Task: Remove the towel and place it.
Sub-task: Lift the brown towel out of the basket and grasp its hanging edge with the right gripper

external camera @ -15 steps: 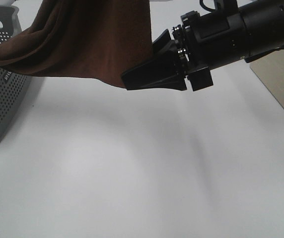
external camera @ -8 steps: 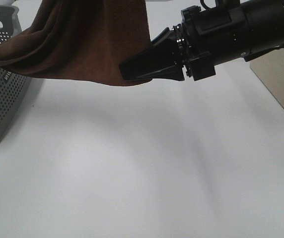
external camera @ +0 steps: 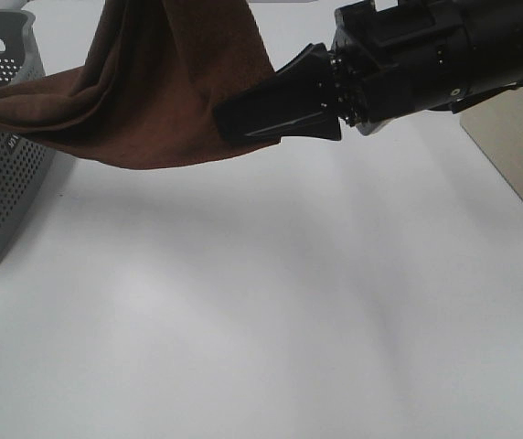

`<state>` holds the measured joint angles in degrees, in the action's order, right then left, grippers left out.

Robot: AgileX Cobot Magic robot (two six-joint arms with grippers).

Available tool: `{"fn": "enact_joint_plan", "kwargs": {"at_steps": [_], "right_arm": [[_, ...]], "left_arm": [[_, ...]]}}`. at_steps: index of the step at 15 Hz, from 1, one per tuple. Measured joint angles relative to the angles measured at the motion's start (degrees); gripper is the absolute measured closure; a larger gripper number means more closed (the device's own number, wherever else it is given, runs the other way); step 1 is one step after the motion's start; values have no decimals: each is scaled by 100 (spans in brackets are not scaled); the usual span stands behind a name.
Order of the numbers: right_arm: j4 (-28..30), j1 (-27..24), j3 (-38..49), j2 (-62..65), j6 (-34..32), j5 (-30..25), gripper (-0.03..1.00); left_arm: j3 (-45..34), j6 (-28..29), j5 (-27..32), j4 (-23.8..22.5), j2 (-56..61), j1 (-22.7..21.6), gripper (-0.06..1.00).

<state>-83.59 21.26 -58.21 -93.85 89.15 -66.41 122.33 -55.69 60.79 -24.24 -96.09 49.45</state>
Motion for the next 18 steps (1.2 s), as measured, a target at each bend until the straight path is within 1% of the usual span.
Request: {"fn": "enact_joint_plan", "kwargs": {"at_steps": [1,2,3,4,7,8,9,11,13,16,18], "right_arm": [[6,0,0,0,-418,212,96],[132,0,-40,0,-831,447,96],[378,0,-160,0,-1341,625,96],[768,0,-367,0,-1908,699,96],[2469,0,-1461,0,-4079,470,96],[3128,0,-1833,0,-4658,338,96],[3449,0,-2034,0,-4945,269,96],[4481,0,-2727,0,-5821,143,96],[5357,0,-3243,0,-6480,52,96],[5512,0,-3375,0,-6652,-46,96],[5518,0,-3380,0,-6686,-63,96]], "left_arm": [[0,103,46,11,-17,0,94],[0,241,69,17,-17,0,94],[0,418,80,17,-17,0,94],[0,596,80,17,-17,0,94],[0,1043,86,17,-29,0,94],[0,1094,86,17,-34,0,94],[0,1117,92,17,-34,0,94],[0,1197,92,11,-34,0,94],[0,1415,92,11,-34,0,94],[0,1610,92,-86,-40,0,94],[0,1627,92,-115,-40,0,94]]}}
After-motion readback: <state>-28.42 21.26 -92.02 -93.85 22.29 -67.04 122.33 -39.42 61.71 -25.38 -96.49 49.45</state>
